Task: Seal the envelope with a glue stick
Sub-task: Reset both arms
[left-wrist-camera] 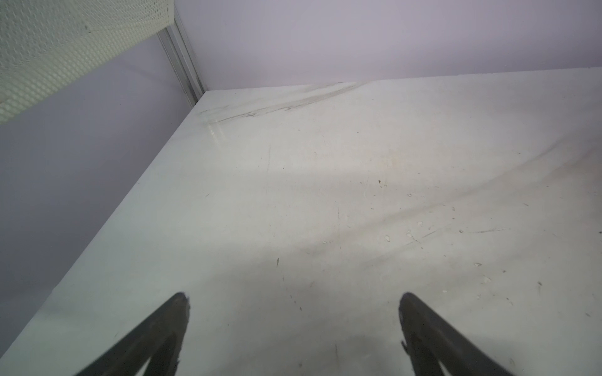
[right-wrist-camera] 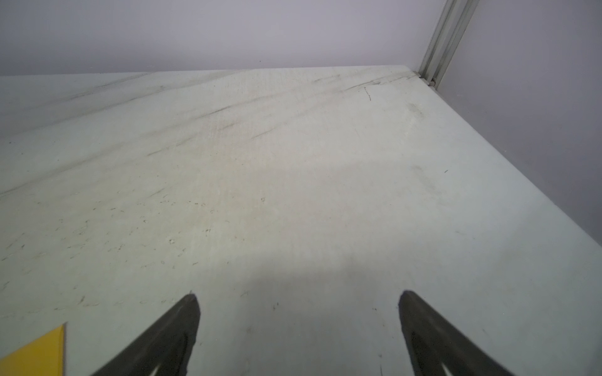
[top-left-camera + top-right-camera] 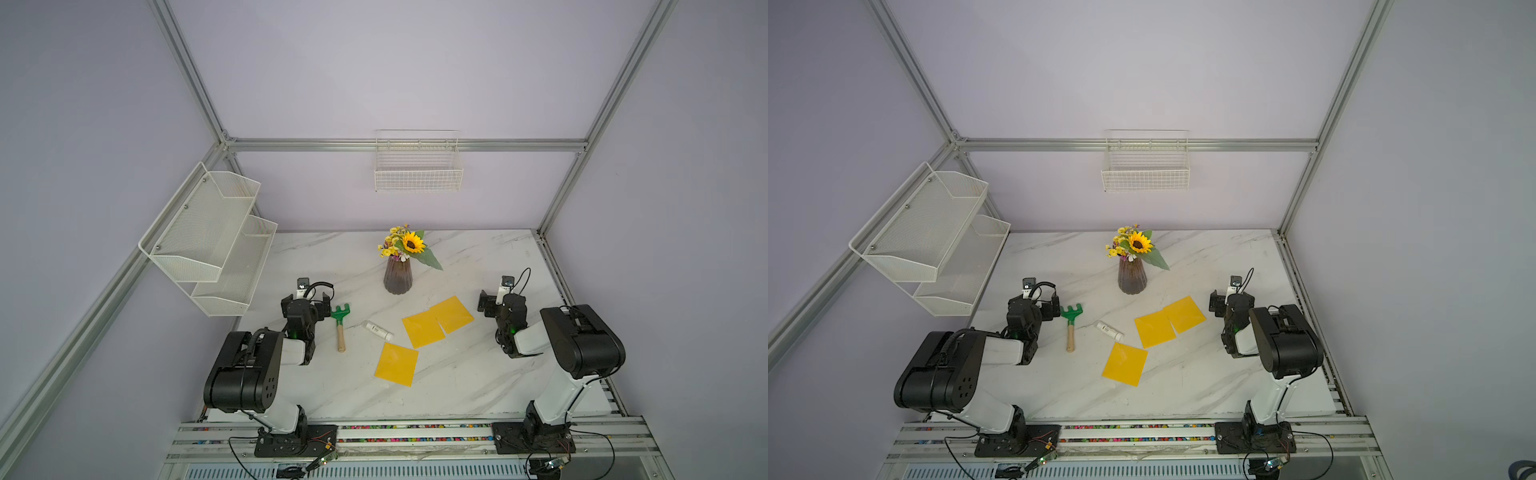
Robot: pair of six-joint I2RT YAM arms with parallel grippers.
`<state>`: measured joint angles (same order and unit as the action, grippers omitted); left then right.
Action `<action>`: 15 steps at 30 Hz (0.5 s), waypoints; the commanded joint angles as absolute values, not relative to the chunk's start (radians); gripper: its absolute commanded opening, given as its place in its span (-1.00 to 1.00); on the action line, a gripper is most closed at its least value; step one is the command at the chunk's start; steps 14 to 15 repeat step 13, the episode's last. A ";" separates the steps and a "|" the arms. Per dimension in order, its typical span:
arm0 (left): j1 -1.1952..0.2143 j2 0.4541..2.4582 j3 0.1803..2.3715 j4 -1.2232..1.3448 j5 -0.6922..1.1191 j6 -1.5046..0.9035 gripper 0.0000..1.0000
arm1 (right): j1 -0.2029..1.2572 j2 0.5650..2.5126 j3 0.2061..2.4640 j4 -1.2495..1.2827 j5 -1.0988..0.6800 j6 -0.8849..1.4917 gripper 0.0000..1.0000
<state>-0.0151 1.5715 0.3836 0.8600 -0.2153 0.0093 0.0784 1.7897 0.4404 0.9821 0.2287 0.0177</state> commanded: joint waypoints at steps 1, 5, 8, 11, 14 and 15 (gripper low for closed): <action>-0.010 1.567 0.380 0.939 -0.192 0.003 1.00 | 0.073 1.782 0.451 1.024 0.215 0.022 0.95; -0.010 1.566 0.378 0.937 -0.193 0.003 1.00 | 0.073 1.783 0.451 1.025 0.215 0.022 0.94; -0.010 1.566 0.376 0.942 -0.193 0.003 1.00 | 0.073 1.785 0.454 1.021 0.217 0.021 0.94; -0.010 1.565 0.377 0.942 -0.193 0.003 1.00 | 0.074 1.786 0.453 1.021 0.215 0.020 0.94; -0.010 1.566 0.376 0.943 -0.193 0.003 1.00 | 0.073 1.780 0.450 1.025 0.218 0.020 0.94; -0.010 1.566 0.376 0.943 -0.193 0.003 1.00 | 0.073 1.780 0.450 1.025 0.218 0.020 0.94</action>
